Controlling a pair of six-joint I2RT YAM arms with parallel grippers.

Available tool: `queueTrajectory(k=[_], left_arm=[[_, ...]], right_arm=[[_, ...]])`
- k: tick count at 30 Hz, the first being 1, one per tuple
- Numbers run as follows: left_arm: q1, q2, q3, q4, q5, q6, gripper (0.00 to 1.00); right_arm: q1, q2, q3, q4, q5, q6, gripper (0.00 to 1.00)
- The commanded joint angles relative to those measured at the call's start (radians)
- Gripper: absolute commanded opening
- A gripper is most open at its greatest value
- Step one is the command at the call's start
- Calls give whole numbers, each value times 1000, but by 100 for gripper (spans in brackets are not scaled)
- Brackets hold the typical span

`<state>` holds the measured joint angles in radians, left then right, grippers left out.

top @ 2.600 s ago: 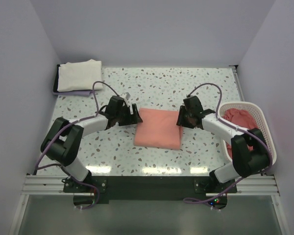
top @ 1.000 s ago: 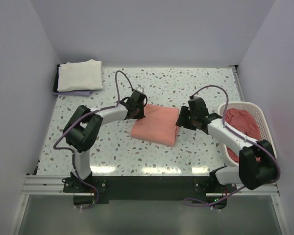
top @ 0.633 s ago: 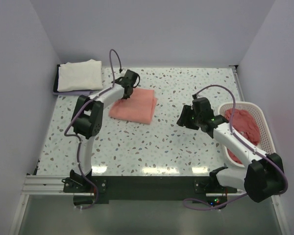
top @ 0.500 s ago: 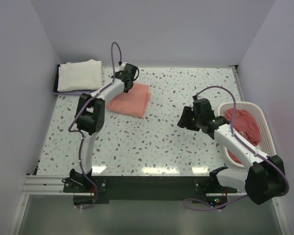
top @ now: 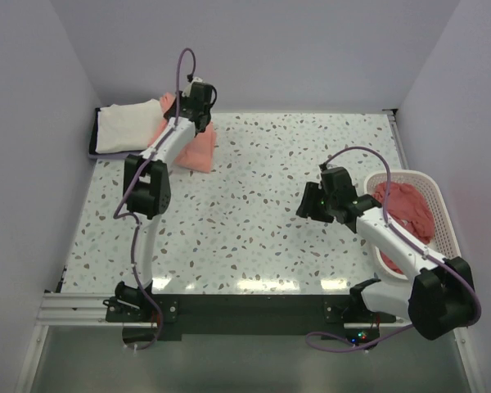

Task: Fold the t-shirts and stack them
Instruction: Neatly place the folded tshirt to the corner

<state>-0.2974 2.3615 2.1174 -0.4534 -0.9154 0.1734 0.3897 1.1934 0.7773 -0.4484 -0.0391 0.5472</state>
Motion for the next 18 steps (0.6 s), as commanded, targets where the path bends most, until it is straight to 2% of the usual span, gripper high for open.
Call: queueTrajectory(k=[1, 8, 18], left_arm=[[26, 8, 105, 163, -102, 194, 0], [61, 30, 184, 311, -106, 418, 0], [89, 4, 214, 375, -59, 482, 0]], right_arm=[[-3, 24, -1, 17, -4, -16, 53], [-3, 57, 8, 19, 10, -13, 53], [0, 66, 13, 5, 27, -15, 52]])
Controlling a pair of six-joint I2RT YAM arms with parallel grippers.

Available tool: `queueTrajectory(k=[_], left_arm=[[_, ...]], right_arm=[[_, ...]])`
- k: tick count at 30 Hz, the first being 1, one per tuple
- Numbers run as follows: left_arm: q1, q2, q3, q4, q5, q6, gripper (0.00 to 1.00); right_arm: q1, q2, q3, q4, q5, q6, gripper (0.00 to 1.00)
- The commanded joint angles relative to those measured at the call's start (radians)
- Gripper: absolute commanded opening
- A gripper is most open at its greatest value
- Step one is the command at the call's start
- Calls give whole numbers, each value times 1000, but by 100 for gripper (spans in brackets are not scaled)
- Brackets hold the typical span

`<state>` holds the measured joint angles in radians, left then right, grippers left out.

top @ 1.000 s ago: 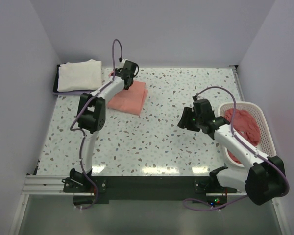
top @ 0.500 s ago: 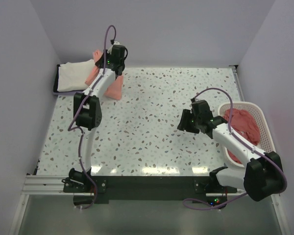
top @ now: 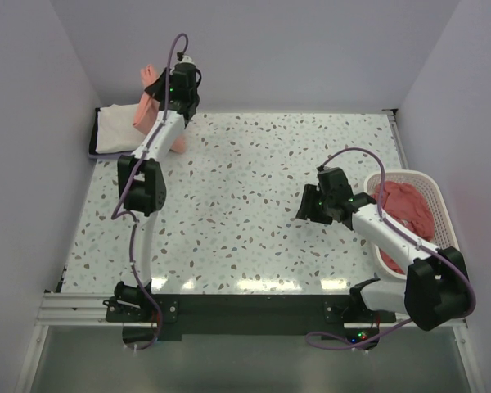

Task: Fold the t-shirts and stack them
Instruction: Neatly place the folded tshirt to the corner

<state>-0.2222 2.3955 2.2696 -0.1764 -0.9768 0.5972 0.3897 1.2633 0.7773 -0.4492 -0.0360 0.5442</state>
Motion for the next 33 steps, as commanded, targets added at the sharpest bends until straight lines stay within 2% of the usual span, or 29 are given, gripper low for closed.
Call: queueTrajectory(k=[1, 19, 33], left_arm=[[14, -35, 62, 100, 7, 61, 0], [52, -163, -13, 81, 139, 9, 0], [98, -167, -61, 71, 204, -48, 0]], right_arm=[[0, -4, 11, 4, 24, -12, 52], [0, -15, 20, -11, 33, -7, 52], [0, 2, 13, -3, 33, -1, 52]])
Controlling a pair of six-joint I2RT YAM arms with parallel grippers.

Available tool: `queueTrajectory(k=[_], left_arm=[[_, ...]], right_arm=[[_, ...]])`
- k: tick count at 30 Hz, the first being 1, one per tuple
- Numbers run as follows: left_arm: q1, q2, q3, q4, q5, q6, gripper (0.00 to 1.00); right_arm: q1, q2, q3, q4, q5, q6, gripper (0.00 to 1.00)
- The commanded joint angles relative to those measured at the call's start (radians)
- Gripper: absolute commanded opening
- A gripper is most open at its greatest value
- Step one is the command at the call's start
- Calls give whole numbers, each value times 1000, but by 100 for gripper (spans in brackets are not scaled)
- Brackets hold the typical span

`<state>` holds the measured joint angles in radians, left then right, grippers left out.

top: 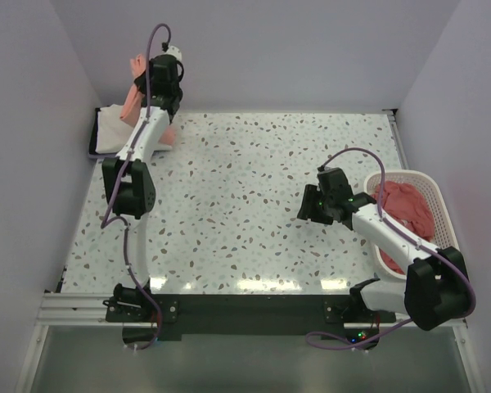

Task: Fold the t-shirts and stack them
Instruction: Neatly place the folded tshirt to the corner, then reset both grippers

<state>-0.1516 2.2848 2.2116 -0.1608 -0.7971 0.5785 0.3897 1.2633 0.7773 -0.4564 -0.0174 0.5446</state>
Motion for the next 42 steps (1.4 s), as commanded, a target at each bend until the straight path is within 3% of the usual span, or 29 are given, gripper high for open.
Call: queueTrajectory(k=[1, 9, 10, 11, 12, 13, 16, 20, 25, 28, 32, 42], left_arm=[[33, -53, 0, 52, 30, -40, 0], [136, -1, 17, 18, 122, -114, 0], [148, 5, 20, 14, 136, -149, 5], [152, 11, 23, 9, 151, -173, 36], [197, 18, 25, 7, 153, -224, 53], [211, 19, 26, -12, 157, -248, 83], [244, 16, 65, -78, 153, -380, 99], [245, -21, 111, -132, 234, -480, 100], [244, -126, 25, -143, 303, -604, 100], [242, -209, -91, -125, 371, -701, 100], [206, -346, -370, -40, 510, -802, 100], [6, -695, -788, -55, 539, -971, 100]], right_arm=[[-2, 7, 13, 8, 14, -2, 52], [8, 73, 43, 24, 2, -6, 52], [8, 77, 45, 30, -1, -8, 52], [8, 84, 46, 33, -3, -9, 52], [9, 85, 45, 35, -9, -11, 52], [9, 90, 50, 33, -10, -14, 53], [12, 81, 51, 32, -13, -21, 53], [14, 35, 53, 25, -12, -23, 54], [15, -24, 25, 22, -12, -18, 54], [17, -51, 17, 19, -7, -18, 54], [15, -76, 16, 25, -1, -21, 54], [17, -153, 53, -1, -10, -25, 54]])
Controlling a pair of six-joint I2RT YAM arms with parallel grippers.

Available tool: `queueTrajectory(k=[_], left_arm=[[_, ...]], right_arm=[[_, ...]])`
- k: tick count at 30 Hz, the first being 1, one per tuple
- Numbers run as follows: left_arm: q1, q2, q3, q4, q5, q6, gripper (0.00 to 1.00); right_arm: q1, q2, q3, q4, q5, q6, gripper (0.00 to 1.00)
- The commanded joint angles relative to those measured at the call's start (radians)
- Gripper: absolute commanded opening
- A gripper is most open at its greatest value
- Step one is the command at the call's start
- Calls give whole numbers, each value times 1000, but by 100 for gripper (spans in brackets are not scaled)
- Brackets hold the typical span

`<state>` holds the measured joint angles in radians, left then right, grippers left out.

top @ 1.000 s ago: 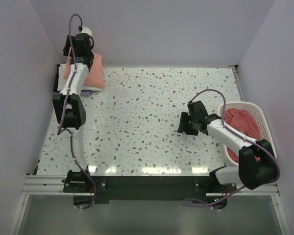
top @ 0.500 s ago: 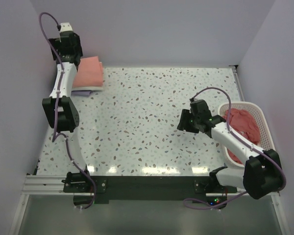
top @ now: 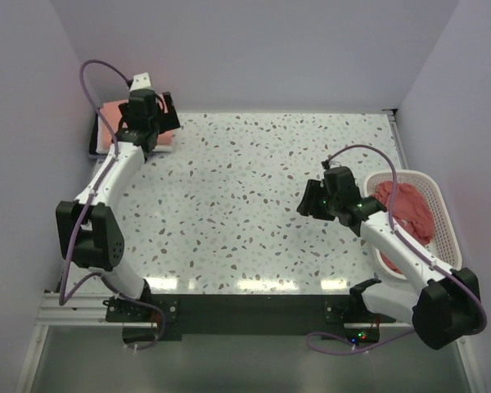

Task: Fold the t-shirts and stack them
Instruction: Reset both grippers

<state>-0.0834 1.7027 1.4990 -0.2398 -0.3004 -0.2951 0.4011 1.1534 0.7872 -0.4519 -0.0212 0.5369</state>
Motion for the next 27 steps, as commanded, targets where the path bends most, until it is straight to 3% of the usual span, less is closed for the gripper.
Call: queueTrajectory(k=[1, 4, 8, 17, 27], left_arm=[[-85, -139, -107, 23, 52, -101, 100], [-186, -238, -221, -21, 50, -194, 100], [-404, -351, -429, 17, -5, -278, 100], [-726, -434, -618, -3, -110, -338, 100], [-757, -454, -606, 24, -8, -299, 100]], right_arm=[[5, -50, 46, -10, -2, -18, 54], [4, -78, 49, -21, 10, -17, 54], [5, -110, 40, -22, 18, -14, 54], [4, -142, 37, -28, 99, -40, 54], [5, -147, 14, 5, 156, 17, 52]])
